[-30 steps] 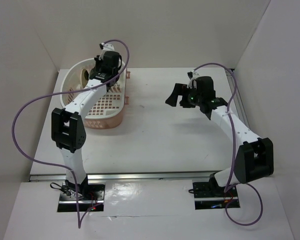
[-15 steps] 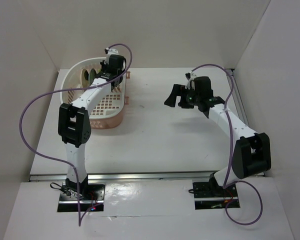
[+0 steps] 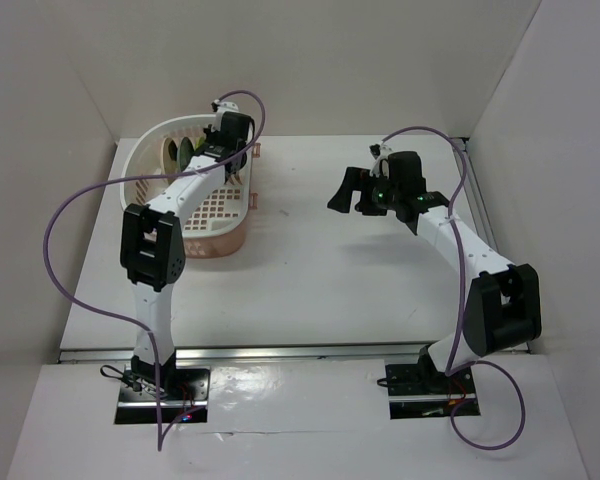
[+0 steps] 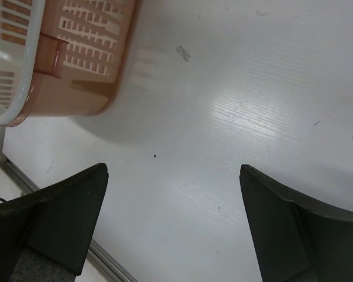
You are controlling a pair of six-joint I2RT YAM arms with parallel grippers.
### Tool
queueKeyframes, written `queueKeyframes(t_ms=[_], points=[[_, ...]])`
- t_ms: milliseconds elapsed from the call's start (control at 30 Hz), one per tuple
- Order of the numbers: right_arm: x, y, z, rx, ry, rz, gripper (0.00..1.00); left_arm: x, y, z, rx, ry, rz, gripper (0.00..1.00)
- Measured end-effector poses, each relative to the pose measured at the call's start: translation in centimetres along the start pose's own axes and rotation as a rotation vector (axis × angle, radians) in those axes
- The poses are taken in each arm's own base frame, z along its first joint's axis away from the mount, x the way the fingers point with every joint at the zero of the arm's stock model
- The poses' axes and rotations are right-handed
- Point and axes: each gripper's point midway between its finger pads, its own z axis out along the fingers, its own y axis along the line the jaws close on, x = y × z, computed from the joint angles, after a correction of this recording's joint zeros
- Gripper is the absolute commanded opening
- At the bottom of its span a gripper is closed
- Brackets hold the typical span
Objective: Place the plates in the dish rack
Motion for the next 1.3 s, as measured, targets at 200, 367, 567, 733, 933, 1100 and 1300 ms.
queueKeyframes(t_ms=[200, 367, 567, 733, 933, 1100, 1300], points=[[0.0, 0.0, 0.0, 0.0, 0.0, 0.0, 1.0, 0.2, -0.1, 0.0, 0.004, 0.011, -0.002, 0.0], [0.0, 0.1, 0.0, -0.004, 0.001, 0.0, 1.0, 0.6, -0.3, 0.2, 0.004, 0.021, 0.003, 0.0], [0.0, 0.1, 0.0, -0.007, 0.002, 0.0, 1.0, 0.6, -0.8, 0.7, 0.002, 0.026, -0.013, 0.0], [0.0, 0.1, 0.0, -0.008, 0.002, 0.0, 1.0, 0.4, -1.3, 1.1, 0.009, 0.028, -0.015, 0.22], [0.0, 0.2, 0.0, -0.011, 0.003, 0.0, 1.0, 0.8, -2.0, 0.8, 0.033, 0.042, -0.02, 0.24], [0.1, 0.3, 0.0, -0.016, 0.005, 0.0, 1.0, 1.2, -2.4, 1.0, 0.044, 0.053, -0.013, 0.32], [0.2, 0.5, -0.1, -0.029, 0.01, -0.001, 1.0, 1.3, -2.6, 1.0, 0.057, 0.056, -0.014, 0.48]])
